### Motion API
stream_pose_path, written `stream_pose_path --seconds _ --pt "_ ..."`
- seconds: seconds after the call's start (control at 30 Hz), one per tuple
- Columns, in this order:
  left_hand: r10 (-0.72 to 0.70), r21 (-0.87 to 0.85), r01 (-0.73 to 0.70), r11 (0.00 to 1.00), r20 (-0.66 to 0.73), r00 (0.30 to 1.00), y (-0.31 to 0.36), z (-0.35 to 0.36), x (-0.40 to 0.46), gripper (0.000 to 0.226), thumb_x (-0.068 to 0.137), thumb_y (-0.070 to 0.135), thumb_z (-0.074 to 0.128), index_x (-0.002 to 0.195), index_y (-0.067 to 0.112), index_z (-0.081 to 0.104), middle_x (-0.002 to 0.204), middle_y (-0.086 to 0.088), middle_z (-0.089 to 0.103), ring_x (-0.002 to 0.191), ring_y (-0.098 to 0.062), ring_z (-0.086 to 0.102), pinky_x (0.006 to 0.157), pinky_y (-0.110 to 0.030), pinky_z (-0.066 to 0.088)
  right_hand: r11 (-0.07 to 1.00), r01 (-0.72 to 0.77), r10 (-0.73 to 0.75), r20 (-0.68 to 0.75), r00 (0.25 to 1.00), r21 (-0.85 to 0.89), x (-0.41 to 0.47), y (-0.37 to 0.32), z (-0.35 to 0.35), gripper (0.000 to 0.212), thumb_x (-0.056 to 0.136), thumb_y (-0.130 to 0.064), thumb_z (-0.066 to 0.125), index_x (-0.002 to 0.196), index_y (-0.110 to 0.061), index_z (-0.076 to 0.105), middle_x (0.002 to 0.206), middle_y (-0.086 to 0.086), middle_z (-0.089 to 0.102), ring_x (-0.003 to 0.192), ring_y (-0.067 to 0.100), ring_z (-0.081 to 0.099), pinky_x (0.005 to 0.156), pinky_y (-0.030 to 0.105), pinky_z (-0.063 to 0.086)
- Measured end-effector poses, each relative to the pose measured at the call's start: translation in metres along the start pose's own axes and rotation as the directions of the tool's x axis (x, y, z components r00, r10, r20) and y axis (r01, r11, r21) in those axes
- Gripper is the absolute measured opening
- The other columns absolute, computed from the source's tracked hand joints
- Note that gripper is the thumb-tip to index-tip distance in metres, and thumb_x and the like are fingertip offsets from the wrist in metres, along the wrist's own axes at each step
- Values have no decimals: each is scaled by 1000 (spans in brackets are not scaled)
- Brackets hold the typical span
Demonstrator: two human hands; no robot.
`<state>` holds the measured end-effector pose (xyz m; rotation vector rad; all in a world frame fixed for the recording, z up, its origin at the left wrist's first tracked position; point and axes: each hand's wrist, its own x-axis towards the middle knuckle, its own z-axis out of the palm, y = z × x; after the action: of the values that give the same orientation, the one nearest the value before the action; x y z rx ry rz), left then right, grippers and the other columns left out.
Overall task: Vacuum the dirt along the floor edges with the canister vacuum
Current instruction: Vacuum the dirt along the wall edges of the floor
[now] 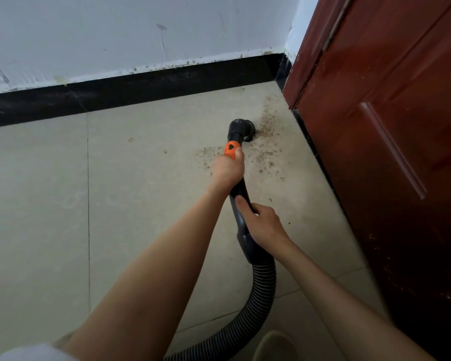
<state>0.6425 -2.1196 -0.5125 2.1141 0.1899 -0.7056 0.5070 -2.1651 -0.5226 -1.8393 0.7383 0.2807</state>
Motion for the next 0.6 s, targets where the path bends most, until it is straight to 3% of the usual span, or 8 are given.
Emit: stream_pose_path --seconds 0.07,0.17,0.33,0.4,0.53,0.6 --pt "29 45 -30 999 27 999 8 5 1 62 96 49 34 123 -4 50 112 -19 61 85 -27 57 58 -31 43 1000 -5 5 -30 1000 19 3 1 -2 55 91 -62 46 70 -13 57 69 2 60 65 16 58 58 25 40" --pt "52 43 -55 998 50 997 10 10 3 63 96 51 35 123 -4 49 113 -20 61 95 -32 61 73 -35 49 999 -6 8 -41 999 46 5 4 -2 54 93 -59 46 75 -10 61 71 2 61 66 15 57 59 26 41" --pt "32 -17 -31 999 66 997 8 3 6 62 95 50 38 126 -3 46 107 -15 59 91 -27 59 73 -33 47 999 -2 3 -21 1000 48 10 2 3 51 94 -56 48 68 -14 55 69 1 58 63 14 54 58 24 40" --pt "9 -70 -6 997 43 999 7 -7 10 62 94 49 39 126 -3 46 111 -16 59 97 -29 60 78 -35 48 999 -1 0 25 1000 49 14 -6 5 51 94 -57 48 69 -14 56 69 1 58 64 14 55 60 25 40" --pt "-39 -174 26 984 -70 997 -8 -37 13 48 94 47 40 105 2 53 78 -5 54 73 -22 55 64 -29 43 999 41 -37 150 988 -21 20 -28 15 53 93 -60 47 67 -15 54 62 -2 58 58 12 55 59 26 41" --pt "-78 -216 48 975 -131 988 -21 -54 13 44 94 45 41 104 4 53 80 -6 54 75 -24 54 65 -28 41 995 81 -67 211 975 -59 18 -37 23 54 93 -60 48 61 -17 47 47 -11 51 47 5 49 55 24 37"
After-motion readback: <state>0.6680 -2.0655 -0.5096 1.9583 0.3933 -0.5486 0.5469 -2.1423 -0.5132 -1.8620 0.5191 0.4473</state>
